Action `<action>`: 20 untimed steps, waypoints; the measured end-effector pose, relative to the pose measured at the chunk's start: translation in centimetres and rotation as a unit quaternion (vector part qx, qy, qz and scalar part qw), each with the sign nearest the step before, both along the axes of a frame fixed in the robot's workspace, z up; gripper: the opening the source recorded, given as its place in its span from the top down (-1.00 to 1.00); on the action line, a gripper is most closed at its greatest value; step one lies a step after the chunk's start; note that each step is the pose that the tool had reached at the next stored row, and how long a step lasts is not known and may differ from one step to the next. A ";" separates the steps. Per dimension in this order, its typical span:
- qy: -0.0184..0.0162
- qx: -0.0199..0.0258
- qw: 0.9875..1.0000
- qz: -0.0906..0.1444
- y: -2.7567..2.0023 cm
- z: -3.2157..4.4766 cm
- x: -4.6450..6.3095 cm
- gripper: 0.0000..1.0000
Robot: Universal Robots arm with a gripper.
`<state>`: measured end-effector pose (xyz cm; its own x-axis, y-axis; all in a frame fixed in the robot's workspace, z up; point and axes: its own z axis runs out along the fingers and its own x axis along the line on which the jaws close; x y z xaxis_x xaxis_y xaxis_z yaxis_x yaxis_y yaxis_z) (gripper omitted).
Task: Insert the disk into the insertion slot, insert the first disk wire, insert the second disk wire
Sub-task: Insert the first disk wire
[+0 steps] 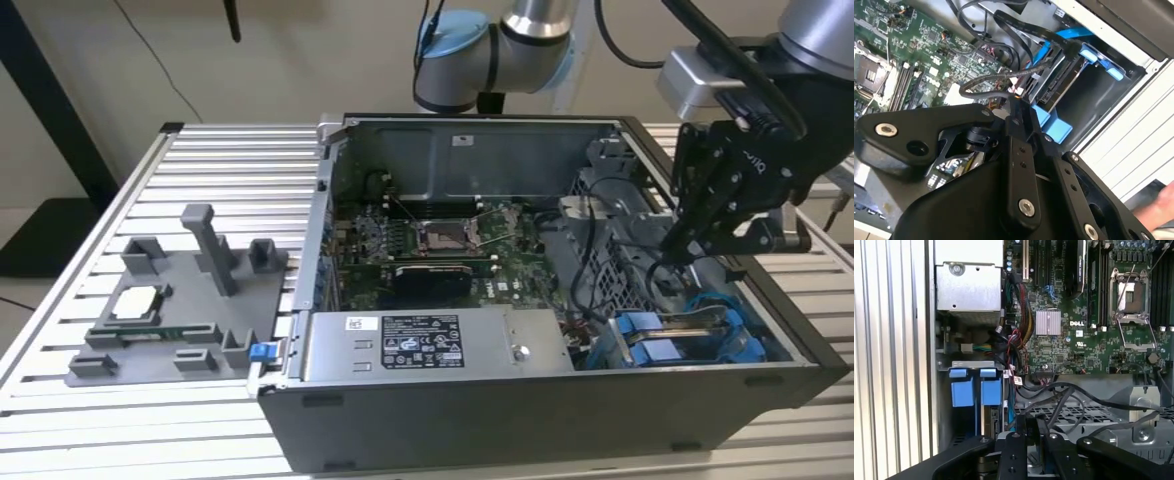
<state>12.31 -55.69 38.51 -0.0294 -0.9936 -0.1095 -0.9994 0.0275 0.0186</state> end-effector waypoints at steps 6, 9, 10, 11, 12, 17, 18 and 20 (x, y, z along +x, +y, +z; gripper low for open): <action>0.001 0.000 1.000 0.000 -1.29 -0.22 0.1 1.00; 0.003 0.000 1.000 0.000 -2.09 -0.32 0.1 1.00; 0.003 0.000 1.000 0.000 -2.31 -0.35 0.1 1.00; 0.003 0.000 1.000 0.000 -2.48 -0.37 0.1 1.00; 0.003 0.000 1.000 0.000 -2.59 -0.39 0.1 1.00; 0.003 -0.001 1.000 0.000 -2.62 -0.39 0.1 1.00; 0.003 -0.001 1.000 0.000 -2.62 -0.39 0.1 1.00; 0.003 -0.001 1.000 0.000 -2.62 -0.39 0.1 1.00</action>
<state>12.44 -58.30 38.12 -0.0299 -0.9938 -0.1075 -0.9993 0.0274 0.0251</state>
